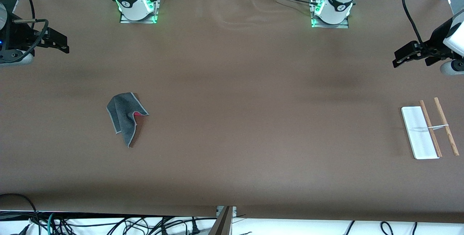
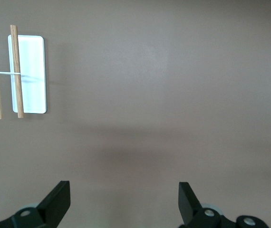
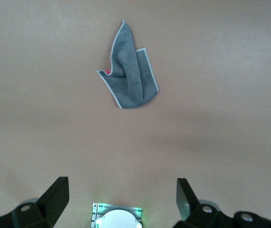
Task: Pass towel and hang on rack
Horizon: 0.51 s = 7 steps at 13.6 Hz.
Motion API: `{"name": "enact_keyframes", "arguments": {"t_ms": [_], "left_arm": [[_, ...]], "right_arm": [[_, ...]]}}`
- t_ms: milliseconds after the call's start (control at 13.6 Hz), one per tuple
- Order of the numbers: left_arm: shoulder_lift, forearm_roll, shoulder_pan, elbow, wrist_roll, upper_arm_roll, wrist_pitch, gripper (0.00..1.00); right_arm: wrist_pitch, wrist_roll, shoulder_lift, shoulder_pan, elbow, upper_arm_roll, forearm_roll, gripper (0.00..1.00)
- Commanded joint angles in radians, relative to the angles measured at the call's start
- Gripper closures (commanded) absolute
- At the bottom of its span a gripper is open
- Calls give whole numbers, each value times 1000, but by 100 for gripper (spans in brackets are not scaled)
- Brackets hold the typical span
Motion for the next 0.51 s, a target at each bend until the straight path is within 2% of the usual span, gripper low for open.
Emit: {"name": "enact_keyframes", "arguments": {"t_ms": [0,440], "left_arm": [[15,-13,1,33,-6,-2,-22,0],[15,-13,8,33,-1,-2,-22,0]], "right_arm": [[-4,11,1,-1,14,5,8,0],[-1,11,2,-1,14,5,5,0]]}}
